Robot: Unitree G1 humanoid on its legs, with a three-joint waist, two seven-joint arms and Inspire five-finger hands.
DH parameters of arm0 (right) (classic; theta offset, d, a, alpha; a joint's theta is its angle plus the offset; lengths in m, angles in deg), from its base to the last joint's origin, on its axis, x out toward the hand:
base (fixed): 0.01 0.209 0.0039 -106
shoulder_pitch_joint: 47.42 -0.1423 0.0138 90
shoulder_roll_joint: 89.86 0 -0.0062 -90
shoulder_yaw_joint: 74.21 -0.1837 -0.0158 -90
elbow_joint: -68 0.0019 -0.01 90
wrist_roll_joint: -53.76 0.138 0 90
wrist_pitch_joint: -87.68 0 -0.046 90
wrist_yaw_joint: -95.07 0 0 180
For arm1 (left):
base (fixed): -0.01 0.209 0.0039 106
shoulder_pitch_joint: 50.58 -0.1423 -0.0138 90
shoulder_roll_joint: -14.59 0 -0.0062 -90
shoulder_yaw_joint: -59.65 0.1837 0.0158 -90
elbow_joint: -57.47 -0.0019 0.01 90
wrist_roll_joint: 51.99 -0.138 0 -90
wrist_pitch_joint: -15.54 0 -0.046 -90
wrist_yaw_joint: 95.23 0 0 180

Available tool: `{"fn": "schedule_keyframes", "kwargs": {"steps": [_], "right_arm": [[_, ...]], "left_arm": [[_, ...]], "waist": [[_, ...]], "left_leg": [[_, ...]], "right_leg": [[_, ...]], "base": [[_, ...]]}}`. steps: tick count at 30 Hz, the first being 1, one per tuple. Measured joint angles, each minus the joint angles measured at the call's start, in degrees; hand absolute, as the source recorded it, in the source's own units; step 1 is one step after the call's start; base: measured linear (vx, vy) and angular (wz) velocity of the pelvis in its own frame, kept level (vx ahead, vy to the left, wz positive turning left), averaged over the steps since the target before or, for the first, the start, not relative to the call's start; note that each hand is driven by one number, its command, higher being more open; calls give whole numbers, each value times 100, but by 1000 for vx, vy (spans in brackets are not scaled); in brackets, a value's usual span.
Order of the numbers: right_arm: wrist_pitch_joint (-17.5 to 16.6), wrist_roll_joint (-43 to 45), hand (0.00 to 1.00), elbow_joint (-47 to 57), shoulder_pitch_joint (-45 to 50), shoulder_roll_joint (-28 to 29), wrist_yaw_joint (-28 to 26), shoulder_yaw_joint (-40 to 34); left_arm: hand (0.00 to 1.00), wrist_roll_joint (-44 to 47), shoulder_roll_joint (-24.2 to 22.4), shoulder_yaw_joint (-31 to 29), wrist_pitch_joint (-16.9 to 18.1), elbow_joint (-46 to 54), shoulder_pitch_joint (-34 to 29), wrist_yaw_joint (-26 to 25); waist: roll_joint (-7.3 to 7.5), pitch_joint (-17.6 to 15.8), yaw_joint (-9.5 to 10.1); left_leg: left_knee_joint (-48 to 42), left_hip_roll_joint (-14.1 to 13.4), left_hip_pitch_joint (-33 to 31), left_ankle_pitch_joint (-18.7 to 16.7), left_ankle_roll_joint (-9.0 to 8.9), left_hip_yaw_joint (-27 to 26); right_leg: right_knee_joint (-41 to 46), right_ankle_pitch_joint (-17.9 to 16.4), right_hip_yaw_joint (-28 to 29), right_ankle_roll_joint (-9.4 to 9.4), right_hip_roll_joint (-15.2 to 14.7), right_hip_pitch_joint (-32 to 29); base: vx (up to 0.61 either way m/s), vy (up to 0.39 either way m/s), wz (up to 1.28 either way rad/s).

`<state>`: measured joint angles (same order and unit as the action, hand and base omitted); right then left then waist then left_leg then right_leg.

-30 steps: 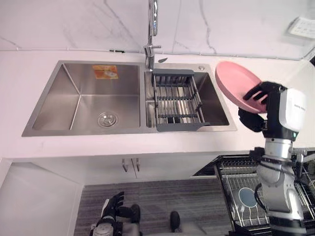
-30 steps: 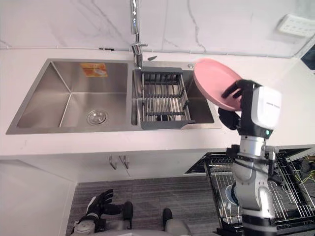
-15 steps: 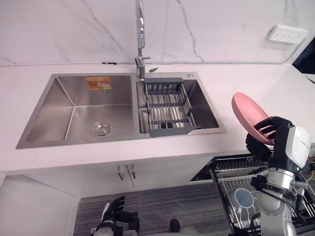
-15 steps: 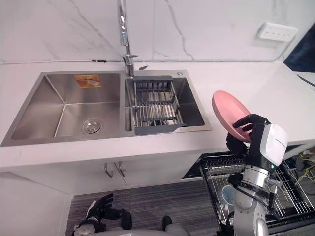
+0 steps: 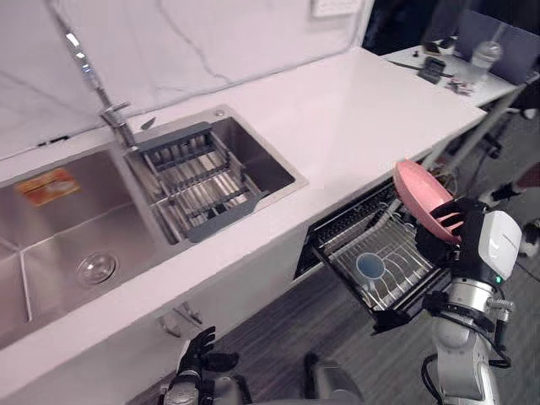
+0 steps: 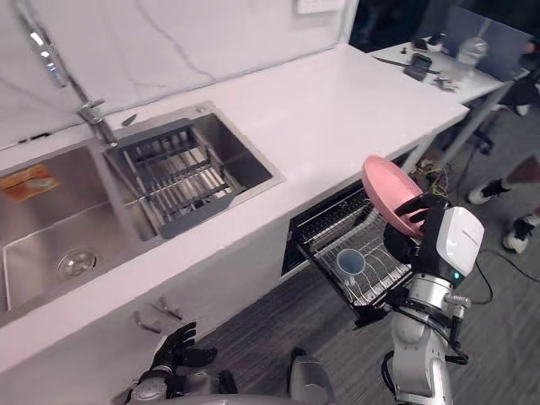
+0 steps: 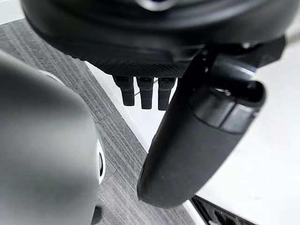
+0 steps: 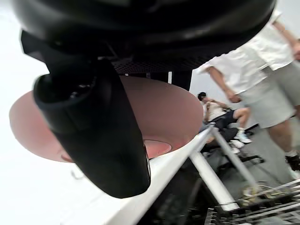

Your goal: Walk over to the sink, pick up the cup, carry it to the dishwasher, place the cup inside the dishwasher, then close the dishwasher door

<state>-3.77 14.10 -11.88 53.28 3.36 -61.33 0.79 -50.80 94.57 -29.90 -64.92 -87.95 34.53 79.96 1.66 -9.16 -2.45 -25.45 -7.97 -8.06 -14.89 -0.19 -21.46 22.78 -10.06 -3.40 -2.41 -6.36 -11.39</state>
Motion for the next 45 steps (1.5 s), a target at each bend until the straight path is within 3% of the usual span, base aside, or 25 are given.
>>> {"fn": "schedule_keyframes", "kwargs": {"steps": [1,5,8,18,24,30,35,45], "right_arm": [[-3,-2,30,-225,-33,-183,-19,-3],[11,6,30,-764,-152,-442,-136,-1],[-1,18,30,-1008,-151,-596,-186,-13],[-78,474,30,-1674,-182,-893,-212,-200],[-75,771,30,-2370,-1026,-1268,-209,-212],[-23,1132,30,-2932,-1636,-1417,-200,-201],[52,1390,30,-2990,-1974,-1428,-139,-202],[127,1774,30,-3422,-2981,-1672,-127,23]], "left_arm": [[90,-8,-6,-1,-28,-85,45,-8],[90,1,-73,6,-33,-120,-1,6],[90,0,-71,10,-35,-145,-3,6],[90,0,-177,141,-28,-146,-41,11],[90,107,-268,148,97,-43,36,5],[90,230,-213,308,111,33,333,-25],[90,347,-146,626,158,149,474,-148],[90,638,-71,724,266,382,778,-264]], "waist": [[-63,-22,-12],[-220,94,33],[-231,101,5],[-449,67,-15],[-693,-437,-5],[-635,-982,86],[-593,-1165,171],[-418,-1525,315]], "left_leg": [[-18,-22,-9,-5,-117,108],[593,69,190,308,-161,225],[831,111,254,442,-179,391],[1303,427,506,656,-95,690],[1300,515,227,788,-21,703],[1306,504,-81,917,-23,693],[1322,490,-277,1003,-59,718],[1254,476,-622,1032,-93,747]], "right_leg": [[-227,102,-10,-62,101,76],[-1080,585,204,-52,324,285],[-1636,900,317,-80,389,513],[-2089,985,47,-186,175,928],[-1839,1063,90,-210,92,522],[-1186,897,141,-115,53,-113],[-734,699,109,-50,42,-511],[-481,580,49,-24,17,-901]], "base": [[29,-71,-23],[85,-56,-38],[149,-7,-35],[34,30,16],[-116,18,1],[-118,-36,-1],[-28,-53,5],[21,-13,3]]}}
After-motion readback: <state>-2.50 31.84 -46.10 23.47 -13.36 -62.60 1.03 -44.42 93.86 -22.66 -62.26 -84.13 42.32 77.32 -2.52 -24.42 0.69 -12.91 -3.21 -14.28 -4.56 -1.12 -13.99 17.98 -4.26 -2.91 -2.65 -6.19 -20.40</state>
